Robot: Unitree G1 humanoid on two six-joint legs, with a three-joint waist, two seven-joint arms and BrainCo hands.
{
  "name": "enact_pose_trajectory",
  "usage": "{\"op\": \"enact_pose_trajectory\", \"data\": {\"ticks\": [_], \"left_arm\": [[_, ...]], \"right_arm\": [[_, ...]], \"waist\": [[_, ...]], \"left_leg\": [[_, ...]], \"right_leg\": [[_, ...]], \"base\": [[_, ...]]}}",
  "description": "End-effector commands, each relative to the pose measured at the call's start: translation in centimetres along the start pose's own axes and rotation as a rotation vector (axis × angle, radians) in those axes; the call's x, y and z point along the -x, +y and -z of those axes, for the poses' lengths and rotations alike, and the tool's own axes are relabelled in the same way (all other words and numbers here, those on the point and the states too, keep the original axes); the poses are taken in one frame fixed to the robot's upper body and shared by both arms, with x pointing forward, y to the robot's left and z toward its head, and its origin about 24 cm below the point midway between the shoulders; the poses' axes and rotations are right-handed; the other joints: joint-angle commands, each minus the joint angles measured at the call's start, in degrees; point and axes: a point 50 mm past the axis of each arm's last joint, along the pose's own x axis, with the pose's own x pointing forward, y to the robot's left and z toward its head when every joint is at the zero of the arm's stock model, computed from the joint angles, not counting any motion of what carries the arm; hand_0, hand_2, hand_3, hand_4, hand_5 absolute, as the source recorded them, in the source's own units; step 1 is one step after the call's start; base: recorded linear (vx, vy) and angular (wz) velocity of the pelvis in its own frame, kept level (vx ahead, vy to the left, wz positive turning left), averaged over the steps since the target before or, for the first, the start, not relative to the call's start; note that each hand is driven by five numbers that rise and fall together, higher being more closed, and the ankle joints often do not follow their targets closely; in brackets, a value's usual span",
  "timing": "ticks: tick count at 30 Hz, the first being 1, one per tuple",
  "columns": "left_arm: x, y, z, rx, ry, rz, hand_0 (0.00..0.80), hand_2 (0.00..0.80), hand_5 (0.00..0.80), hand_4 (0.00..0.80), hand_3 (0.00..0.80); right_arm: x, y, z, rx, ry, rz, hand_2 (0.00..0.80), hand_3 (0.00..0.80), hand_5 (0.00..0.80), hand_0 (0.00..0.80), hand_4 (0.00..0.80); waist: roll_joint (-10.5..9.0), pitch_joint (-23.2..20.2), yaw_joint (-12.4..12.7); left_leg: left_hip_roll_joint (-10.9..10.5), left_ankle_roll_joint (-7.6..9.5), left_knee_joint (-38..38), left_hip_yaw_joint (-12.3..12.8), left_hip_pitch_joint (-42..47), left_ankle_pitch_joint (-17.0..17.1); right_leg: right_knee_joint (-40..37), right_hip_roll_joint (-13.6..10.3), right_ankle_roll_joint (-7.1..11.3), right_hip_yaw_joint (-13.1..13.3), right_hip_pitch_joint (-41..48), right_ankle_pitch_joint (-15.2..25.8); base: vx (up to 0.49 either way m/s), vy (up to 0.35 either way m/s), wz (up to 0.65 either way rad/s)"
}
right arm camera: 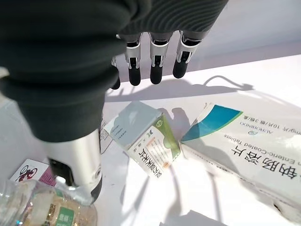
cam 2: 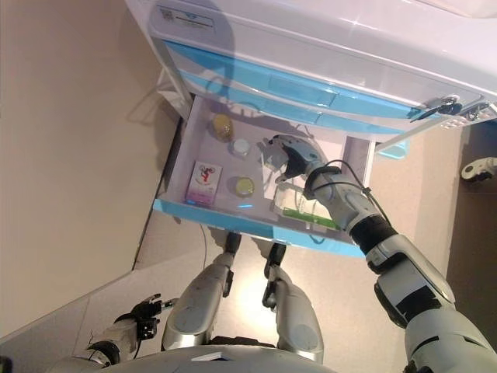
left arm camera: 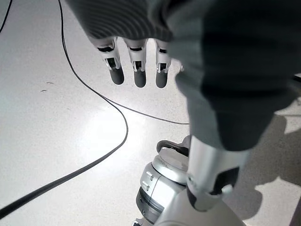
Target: Open the drawer and pick up the medicine
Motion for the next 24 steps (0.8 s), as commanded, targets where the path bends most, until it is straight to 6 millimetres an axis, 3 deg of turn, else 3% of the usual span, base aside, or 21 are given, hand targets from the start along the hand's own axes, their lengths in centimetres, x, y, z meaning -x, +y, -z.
{"op": "enact_pose_trajectory", "data": {"ticks": [1,14,18,20,21,22,24], "left_arm": [[0.2,0.0,1.7,-0.045,0.055,0.003,0.0,0.0,0.0,0.0,0.0],[0.1,-0.2,1.2,-0.046,0.046,0.002,0.0,0.0,0.0,0.0,0.0],[0.1,-0.2,1.2,-0.045,0.044,0.004,0.0,0.0,0.0,0.0,0.0],[0.1,-0.3,1.2,-0.044,0.043,0.005,0.0,0.0,0.0,0.0,0.0],[0.1,-0.3,1.1,-0.045,0.043,0.006,0.0,0.0,0.0,0.0,0.0],[0.1,-0.3,1.1,-0.043,0.044,0.006,0.0,0.0,0.0,0.0,0.0],[0.1,-0.3,1.1,-0.044,0.044,0.005,0.0,0.0,0.0,0.0,0.0]], "right_arm": [[-0.5,-0.6,-1.4,0.054,-0.065,0.018,0.0,0.0,0.0,0.0,0.0],[-0.7,-0.9,-2.1,0.062,-0.092,0.045,0.0,0.0,0.0,0.0,0.0],[-0.7,-1.0,-2.2,0.059,-0.095,0.054,0.138,0.138,0.138,0.138,0.138],[-0.8,-1.1,-2.3,0.056,-0.099,0.059,0.16,0.16,0.16,0.16,0.16],[-0.8,-1.1,-2.3,0.056,-0.102,0.062,0.223,0.223,0.223,0.223,0.223],[-0.8,-1.2,-2.4,0.058,-0.104,0.065,0.367,0.367,0.367,0.367,0.367],[-0.8,-1.1,-2.4,0.056,-0.105,0.071,0.489,0.489,0.489,0.489,0.489]], "waist": [[0.66,-2.4,1.5],[0.26,-2.1,1.6],[0.26,-2.0,1.7],[0.29,-2.0,1.6],[0.32,-2.0,1.6],[0.33,-1.9,1.6],[0.31,-1.9,1.6]], "left_leg": [[0.0,0.13,-2.9,1.0,0.9,-1.3],[0.0,0.21,-3.0,1.0,0.5,-1.3],[0.0,0.2,-3.0,1.1,0.3,-1.2],[0.0,0.25,-3.1,1.1,0.3,-1.2],[0.0,0.27,-3.1,1.1,0.3,-1.2],[0.0,0.26,-3.1,1.1,0.2,-1.1],[0.0,0.24,-3.0,1.0,0.1,-1.1]], "right_leg": [[8.3,-0.8,0.97,0.0,-1.5,-4.1],[7.9,-0.5,1.03,0.0,-1.7,-3.8],[7.9,-0.5,1.04,-0.1,-1.9,-3.7],[7.9,-0.5,1.02,0.0,-1.9,-3.7],[7.9,-0.5,1.03,-0.1,-2.0,-3.7],[7.9,-0.5,1.04,0.0,-2.0,-3.6],[8.0,-0.5,1.02,0.0,-2.2,-3.6]], "base": [[0.0,0.0,0.0],[0.0,0.0,0.0],[0.0,0.0,0.0],[0.0,0.0,0.0],[0.0,0.0,0.0],[0.0,0.0,0.0],[0.0,0.0,0.0]]}}
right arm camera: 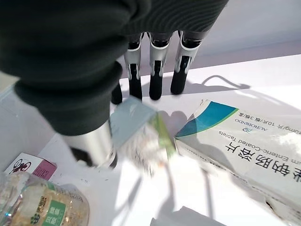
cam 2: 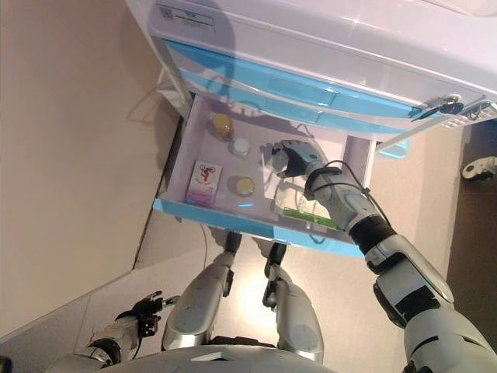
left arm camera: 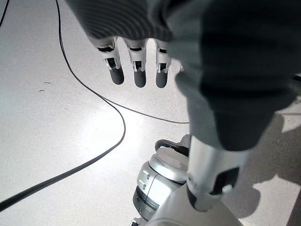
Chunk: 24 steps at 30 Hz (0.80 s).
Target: Open the drawer and pick up the medicine
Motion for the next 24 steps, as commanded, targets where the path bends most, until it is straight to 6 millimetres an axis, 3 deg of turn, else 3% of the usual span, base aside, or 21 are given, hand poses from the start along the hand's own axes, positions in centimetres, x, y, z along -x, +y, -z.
{"op": "enact_pose_trajectory", "data": {"ticks": [1,2,5,9,16,17,18,19,20,24], "left_arm": [[0.21,-0.11,1.72,-0.041,0.058,0.001,0.0,0.0,0.0,0.0,0.0],[0.21,-0.1,1.75,-0.043,0.058,0.002,0.0,0.0,0.0,0.0,0.0],[0.22,-0.04,1.73,-0.041,0.056,0.002,0.0,0.0,0.0,0.0,0.0],[0.19,-0.12,1.55,-0.04,0.054,0.002,0.0,0.0,0.0,0.0,0.0],[0.17,0.0,1.35,-0.038,0.046,0.0,0.0,0.0,0.0,0.0,0.0],[0.17,0.01,1.33,-0.037,0.045,0.0,0.0,0.0,0.0,0.0,0.0],[0.17,0.03,1.32,-0.037,0.043,-0.001,0.0,0.0,0.0,0.0,0.0],[0.17,0.03,1.28,-0.037,0.043,-0.001,0.0,0.0,0.0,0.0,0.0],[0.16,0.03,1.25,-0.037,0.042,-0.001,0.0,0.0,0.0,0.0,0.0],[0.16,-0.06,1.26,-0.034,0.04,-0.001,0.0,0.0,0.0,0.0,0.0]], "right_arm": [[-0.7,-1.35,-2.42,0.029,-0.107,0.075,0.571,0.571,0.571,0.571,0.571],[-0.66,-1.4,-2.39,0.026,-0.107,0.081,0.634,0.634,0.634,0.634,0.634],[-0.59,-1.61,-2.32,0.012,-0.104,0.093,0.725,0.725,0.725,0.725,0.725],[-0.6,-1.71,-2.33,0.005,-0.099,0.106,0.8,0.8,0.8,0.8,0.8],[-0.41,-2.01,-1.76,0.01,-0.087,0.125,0.8,0.8,0.8,0.8,0.8],[-0.41,-2.02,-1.73,0.01,-0.086,0.126,0.769,0.769,0.769,0.769,0.769],[-0.39,-2.04,-1.7,0.007,-0.086,0.131,0.502,0.502,0.502,0.502,0.502],[-0.39,-2.07,-1.7,0.007,-0.086,0.133,0.157,0.157,0.157,0.157,0.157],[-0.39,-2.11,-1.71,0.005,-0.086,0.134,0.0,0.0,0.0,0.0,0.0],[-0.29,-2.08,-1.95,-0.009,-0.101,0.149,0.0,0.0,0.0,0.0,0.0]], "waist": [[0.31,-1.9,1.5],[0.3,-1.9,1.5],[0.23,-1.8,1.4],[0.21,-1.5,1.4],[0.02,-1.2,1.0],[0.0,-1.2,0.9],[-0.04,-1.2,0.9],[-0.08,-1.1,0.9],[-0.11,-1.1,0.9],[-0.16,-1.2,0.7]], "left_leg": [[0.0,0.34,-2.7,1.1,0.3,-1.2],[0.0,0.33,-2.8,1.0,0.2,-1.1],[0.0,0.39,-2.6,1.2,-0.1,-1.1],[0.0,0.46,-2.5,1.3,-0.3,-1.2],[0.0,0.67,-2.4,1.6,-0.7,-1.3],[0.0,0.68,-2.3,1.7,-0.7,-1.3],[0.1,0.69,-2.3,1.7,-0.8,-1.3],[0.1,0.7,-2.3,1.8,-0.8,-1.3],[0.1,0.72,-2.2,1.8,-0.8,-1.3],[0.1,0.75,-2.2,1.8,-0.7,-1.5]], "right_leg": [[7.9,-0.5,1.02,0.0,-1.9,-3.6],[7.9,-0.5,1.04,0.1,-2.0,-3.6],[8.0,-0.4,1.05,0.1,-2.3,-3.5],[8.0,-0.4,1.1,0.2,-2.5,-3.4],[8.1,-0.2,1.19,0.6,-3.2,-3.0],[8.1,-0.2,1.21,0.7,-3.2,-3.0],[8.2,-0.2,1.22,0.7,-3.3,-3.0],[8.2,-0.2,1.22,0.7,-3.3,-3.0],[8.2,-0.2,1.22,0.7,-3.3,-3.0],[8.2,-0.1,1.19,1.0,-3.3,-3.0]], "base": [[0.0,0.0,0.0],[0.0,0.0,0.0],[0.0,0.0,0.0],[0.0,0.0,0.0],[0.0,0.0,0.0],[0.0,0.0,0.0],[0.0,0.0,0.0],[0.0,0.0,0.0],[0.0,0.0,0.0],[0.0,0.0,0.0]]}}
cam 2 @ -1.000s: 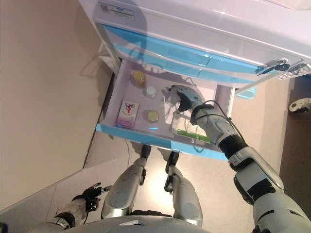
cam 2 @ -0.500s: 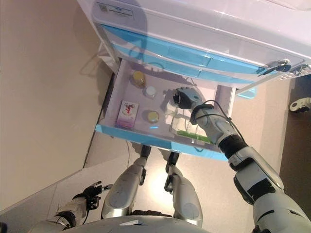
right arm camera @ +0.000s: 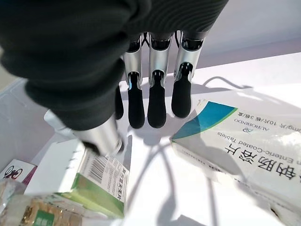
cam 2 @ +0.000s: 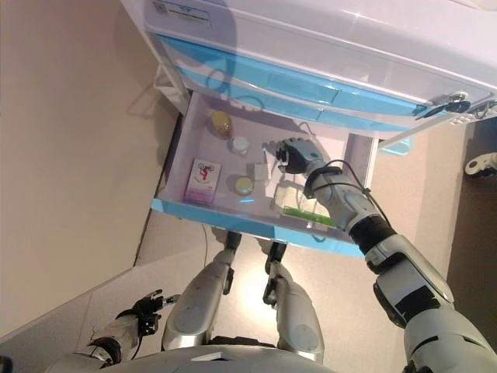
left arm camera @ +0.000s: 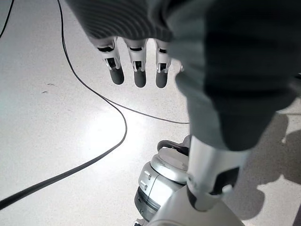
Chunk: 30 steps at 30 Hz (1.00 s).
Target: Open the drawer and pick up the medicine
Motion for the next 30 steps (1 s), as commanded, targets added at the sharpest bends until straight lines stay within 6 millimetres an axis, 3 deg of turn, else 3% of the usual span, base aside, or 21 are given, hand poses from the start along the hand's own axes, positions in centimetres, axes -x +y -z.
{"op": "enact_pose_trajectory", "data": {"ticks": [1,12,30], "left_arm": [[0.2,0.0,1.4,-0.035,0.044,-0.002,0.0,0.0,0.0,0.0,0.0],[0.1,-0.3,1.0,-0.036,0.042,0.002,0.0,0.0,0.0,0.0,0.0],[-0.1,-1.0,0.5,-0.044,0.029,0.022,0.0,0.0,0.0,0.0,0.0]], "right_arm": [[-0.4,-1.8,-2.0,-0.009,-0.103,0.092,0.0,0.0,0.0,0.0,0.0],[-0.6,-1.6,-3.7,0.003,-0.178,0.024,0.0,0.0,0.0,0.0,0.0],[-0.9,0.7,-4.9,0.051,-0.198,-0.093,0.0,0.0,0.0,0.0,0.0]], "waist": [[-0.14,-1.2,0.9],[-0.06,-1.0,0.9],[0.62,-0.4,1.3]], "left_leg": [[0.1,0.76,-1.9,1.7,0.4,-1.8],[0.0,0.84,-1.3,1.7,-0.1,-1.9],[-0.5,0.79,-1.2,1.5,-0.9,-1.4]], "right_leg": [[8.3,-0.1,1.21,0.9,-2.0,-3.0],[8.7,-0.1,0.92,0.9,-2.5,-3.3],[8.9,-0.3,0.64,0.5,-3.1,-3.3]], "base": [[0.0,0.0,0.0],[0.0,0.0,0.0],[0.0,0.001,0.0]]}}
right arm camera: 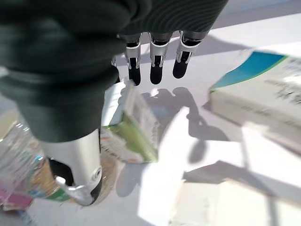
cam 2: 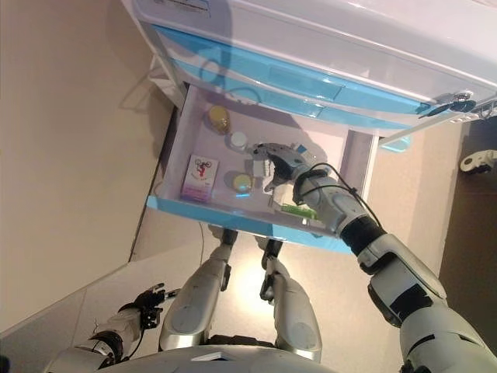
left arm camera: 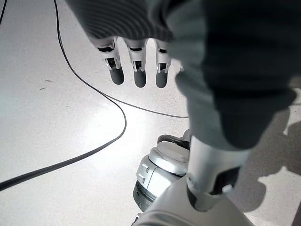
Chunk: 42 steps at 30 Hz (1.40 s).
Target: Open the drawer and pick up the medicine
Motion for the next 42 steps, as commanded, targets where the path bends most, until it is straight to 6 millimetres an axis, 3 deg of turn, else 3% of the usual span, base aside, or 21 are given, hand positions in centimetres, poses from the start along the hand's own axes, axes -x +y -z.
{"op": "enact_pose_trajectory", "data": {"ticks": [1,7,8,11,12,24,30,36,42], "left_arm": [[0.2,-0.5,2.1,-0.022,0.063,0.013,0.0,0.0,0.0,0.0,0.0],[0.2,-0.7,1.9,-0.018,0.056,0.016,0.0,0.0,0.0,0.0,0.0],[0.2,-0.7,1.9,-0.018,0.057,0.017,0.0,0.0,0.0,0.0,0.0],[0.2,-0.7,2.1,-0.016,0.057,0.018,0.0,0.0,0.0,0.0,0.0],[0.2,-0.8,2.1,-0.015,0.057,0.018,0.0,0.0,0.0,0.0,0.0],[0.3,-0.6,2.1,-0.011,0.055,0.017,0.0,0.0,0.0,0.0,0.0],[0.4,-0.4,2.5,-0.019,0.067,0.007,0.0,0.0,0.0,0.0,0.0],[0.7,0.8,3.7,0.001,0.08,-0.02,0.0,0.0,0.0,0.0,0.0],[1.1,1.6,4.7,0.027,0.094,-0.048,0.0,0.0,0.0,0.0,0.0]], "right_arm": [[-0.5,-1.1,-2.0,0.028,-0.096,0.043,0.0,0.0,0.0,0.0,0.0],[-0.7,-1.3,-2.3,0.034,-0.1,0.058,0.0,0.0,0.0,0.0,0.0],[-0.7,-1.3,-2.3,0.036,-0.101,0.06,0.433,0.433,0.433,0.433,0.433],[-0.7,-1.3,-2.3,0.04,-0.106,0.065,0.737,0.737,0.737,0.737,0.737],[-0.7,-1.3,-2.3,0.042,-0.106,0.067,0.8,0.8,0.8,0.8,0.8],[-0.4,-1.8,-1.8,0.072,-0.108,0.106,0.8,0.8,0.8,0.8,0.8],[0.1,-3.0,-0.9,0.073,-0.089,0.179,0.8,0.8,0.8,0.8,0.8],[2.1,-6.0,-1.0,0.021,-0.127,0.25,0.8,0.8,0.8,0.8,0.8],[5.1,-8.1,-2.2,-0.022,-0.237,0.183,0.8,0.8,0.8,0.8,0.8]], "waist": [[1.5,-1.7,1.2],[1.85,-1.4,1.2],[1.89,-1.4,1.2],[1.96,-1.4,1.3],[1.98,-1.4,1.3],[1.73,-1.6,1.2],[1.45,-2.1,0.9],[0.49,-3.2,-0.7],[-0.57,-5.6,-2.9]], "left_leg": [[-0.5,0.72,-1.0,1.6,-0.4,-1.8],[-0.6,0.73,-1.1,1.7,-0.9,-1.5],[-0.6,0.72,-1.1,1.7,-0.9,-1.5],[-0.6,0.74,-1.1,1.7,-0.8,-1.5],[-0.6,0.75,-1.1,1.7,-0.8,-1.5],[-0.4,0.85,-1.1,2.1,-0.8,-1.6],[0.0,0.86,-1.4,2.5,0.2,-1.9],[0.7,0.83,-2.6,3.4,2.3,-2.3],[1.0,1.0,-3.3,4.5,4.8,-3.0]], "right_leg": [[8.8,-0.3,0.64,0.5,-2.5,-3.3],[9.1,-0.4,0.67,0.5,-3.2,-3.2],[9.1,-0.4,0.68,0.5,-3.2,-3.2],[9.1,-0.5,0.71,0.5,-3.3,-3.2],[9.2,-0.5,0.72,0.5,-3.2,-3.2],[9.5,-0.4,0.88,0.5,-3.4,-3.2],[9.2,-0.3,1.06,0.6,-2.7,-3.1],[8.0,0.4,1.41,1.9,-1.1,-2.8],[7.1,1.0,1.66,3.7,0.8,-2.9]], "base": [[0.0,0.0,0.0],[0.0,0.0,0.0],[0.0,0.0,0.0],[0.0,0.0,0.0],[0.0,0.0,0.0],[0.0,0.0,0.0],[0.0,0.0,0.0],[0.022,-0.025,-0.08],[0.031,-0.027,-0.17]]}}
